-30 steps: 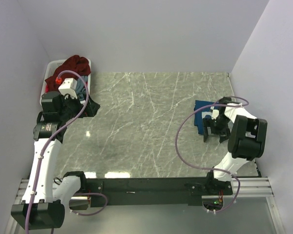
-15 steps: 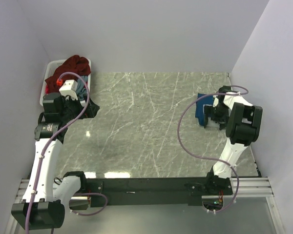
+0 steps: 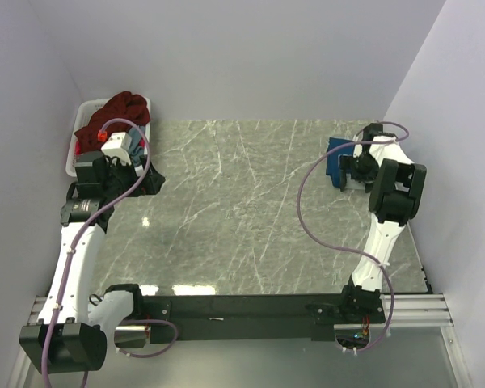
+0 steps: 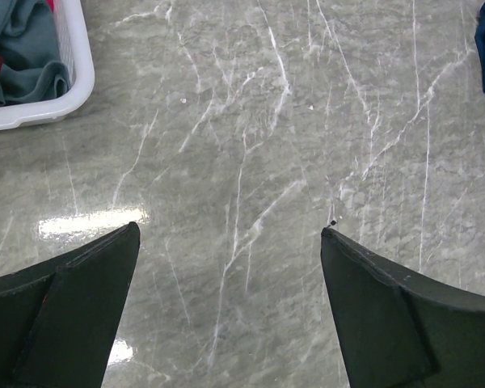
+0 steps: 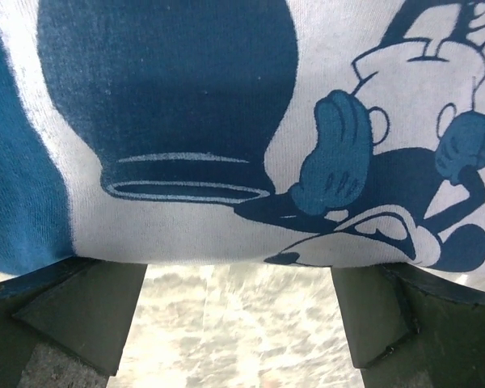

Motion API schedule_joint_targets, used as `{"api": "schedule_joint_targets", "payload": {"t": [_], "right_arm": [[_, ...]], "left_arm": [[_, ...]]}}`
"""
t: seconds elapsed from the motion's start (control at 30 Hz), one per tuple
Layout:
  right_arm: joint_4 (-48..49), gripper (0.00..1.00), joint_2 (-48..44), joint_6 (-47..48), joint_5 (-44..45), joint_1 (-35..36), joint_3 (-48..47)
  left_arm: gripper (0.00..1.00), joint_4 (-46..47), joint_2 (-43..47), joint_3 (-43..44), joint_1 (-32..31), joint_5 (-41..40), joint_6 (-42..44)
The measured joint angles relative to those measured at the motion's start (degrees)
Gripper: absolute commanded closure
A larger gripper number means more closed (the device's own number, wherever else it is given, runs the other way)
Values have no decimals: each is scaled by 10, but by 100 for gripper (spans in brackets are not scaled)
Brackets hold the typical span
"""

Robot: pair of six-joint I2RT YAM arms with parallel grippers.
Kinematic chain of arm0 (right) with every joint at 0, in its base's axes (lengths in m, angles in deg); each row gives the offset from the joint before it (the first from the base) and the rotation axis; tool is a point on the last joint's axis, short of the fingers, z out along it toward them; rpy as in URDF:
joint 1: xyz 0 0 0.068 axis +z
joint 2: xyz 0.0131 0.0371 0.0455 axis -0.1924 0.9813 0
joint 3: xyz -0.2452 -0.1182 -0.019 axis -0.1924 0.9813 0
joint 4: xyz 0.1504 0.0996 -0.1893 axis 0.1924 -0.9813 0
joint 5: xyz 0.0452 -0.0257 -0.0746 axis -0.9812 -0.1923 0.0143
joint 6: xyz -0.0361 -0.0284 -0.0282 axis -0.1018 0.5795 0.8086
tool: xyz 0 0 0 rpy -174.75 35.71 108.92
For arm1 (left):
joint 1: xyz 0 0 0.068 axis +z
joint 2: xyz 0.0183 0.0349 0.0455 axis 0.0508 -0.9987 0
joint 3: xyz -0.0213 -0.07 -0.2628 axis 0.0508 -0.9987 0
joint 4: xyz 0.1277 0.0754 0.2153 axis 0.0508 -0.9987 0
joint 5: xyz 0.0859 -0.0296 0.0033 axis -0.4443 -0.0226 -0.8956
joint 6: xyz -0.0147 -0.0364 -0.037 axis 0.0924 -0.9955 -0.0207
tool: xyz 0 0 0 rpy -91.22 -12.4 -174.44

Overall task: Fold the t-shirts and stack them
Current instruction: Neatly place the folded tshirt to the corner

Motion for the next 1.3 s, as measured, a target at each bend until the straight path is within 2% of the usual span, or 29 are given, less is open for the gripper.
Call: {"api": "schedule_joint_targets", "payload": {"t": [0.5,1.1,1.3], "right_arm": [[-35,3,127,25,-1,-1,-227],[-11,1,140,70,-5,2,-259],[3,0,117,66,-23,6,-245]], "left_arm": [[1,7,-27,-1,0,0,0],[0,9,-52,-1,0,1,0],[1,7,-53,2,0,1,0]]}}
